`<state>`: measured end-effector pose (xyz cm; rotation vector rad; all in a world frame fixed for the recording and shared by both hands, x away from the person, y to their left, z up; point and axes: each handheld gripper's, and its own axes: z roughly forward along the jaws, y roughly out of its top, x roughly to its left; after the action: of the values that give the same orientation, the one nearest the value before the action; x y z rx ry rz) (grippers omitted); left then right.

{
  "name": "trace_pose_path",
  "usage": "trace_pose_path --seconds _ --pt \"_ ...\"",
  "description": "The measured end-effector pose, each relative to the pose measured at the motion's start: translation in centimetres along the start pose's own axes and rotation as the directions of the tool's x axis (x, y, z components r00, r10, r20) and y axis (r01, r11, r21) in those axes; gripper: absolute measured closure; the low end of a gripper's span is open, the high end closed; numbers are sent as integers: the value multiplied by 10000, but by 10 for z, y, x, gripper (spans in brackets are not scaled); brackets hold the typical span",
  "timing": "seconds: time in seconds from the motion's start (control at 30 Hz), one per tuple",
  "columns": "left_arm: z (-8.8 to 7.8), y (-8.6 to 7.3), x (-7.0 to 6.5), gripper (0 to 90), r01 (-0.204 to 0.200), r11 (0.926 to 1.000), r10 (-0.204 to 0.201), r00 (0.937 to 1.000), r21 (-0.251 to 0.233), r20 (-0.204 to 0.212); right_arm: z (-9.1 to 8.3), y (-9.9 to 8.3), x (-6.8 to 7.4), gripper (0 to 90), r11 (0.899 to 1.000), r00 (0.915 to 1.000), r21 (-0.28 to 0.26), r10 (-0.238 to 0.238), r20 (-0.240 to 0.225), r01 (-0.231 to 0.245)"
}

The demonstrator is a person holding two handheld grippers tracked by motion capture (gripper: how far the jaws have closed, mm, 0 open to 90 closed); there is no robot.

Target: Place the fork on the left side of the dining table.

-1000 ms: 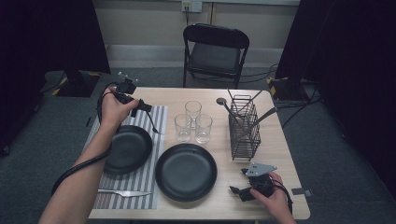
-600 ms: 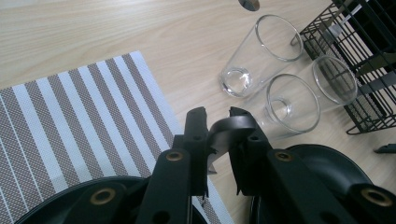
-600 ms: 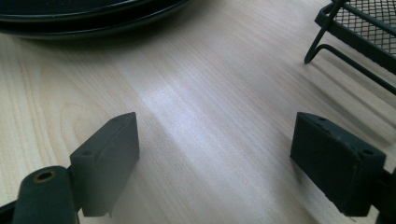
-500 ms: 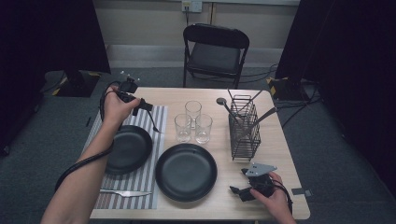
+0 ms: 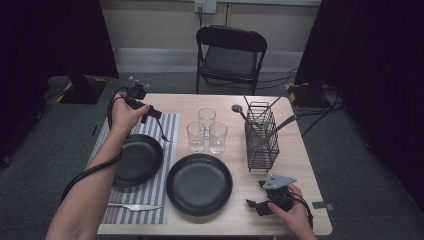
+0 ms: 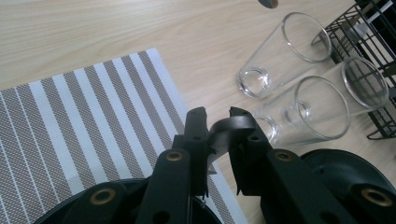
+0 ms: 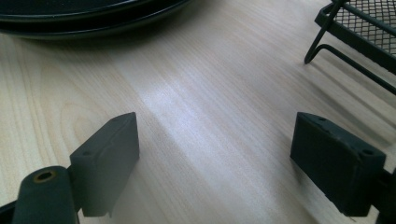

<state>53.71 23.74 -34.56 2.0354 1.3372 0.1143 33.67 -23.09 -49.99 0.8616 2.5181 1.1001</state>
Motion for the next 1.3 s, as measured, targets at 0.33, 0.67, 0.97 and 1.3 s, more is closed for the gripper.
trace_pose_path --seconds 0.33,0.67,0.97,1.3 --pt "6 0 7 777 85 9999 -85 10000 78 13 0 0 0 146 10000 10000 -1 -3 1 3" --pt "5 5 8 777 -72 9999 74 9998 116 -160 0 0 0 146 10000 10000 -2 -3 2 3" --pt "7 4 10 775 -22 10000 22 9998 -1 -201 0 0 0 146 10000 10000 -1 -5 2 5" --pt "0 -7 15 775 439 9990 -437 9988 77 -218 0 0 0 147 10000 10000 -3 -6 1 6"
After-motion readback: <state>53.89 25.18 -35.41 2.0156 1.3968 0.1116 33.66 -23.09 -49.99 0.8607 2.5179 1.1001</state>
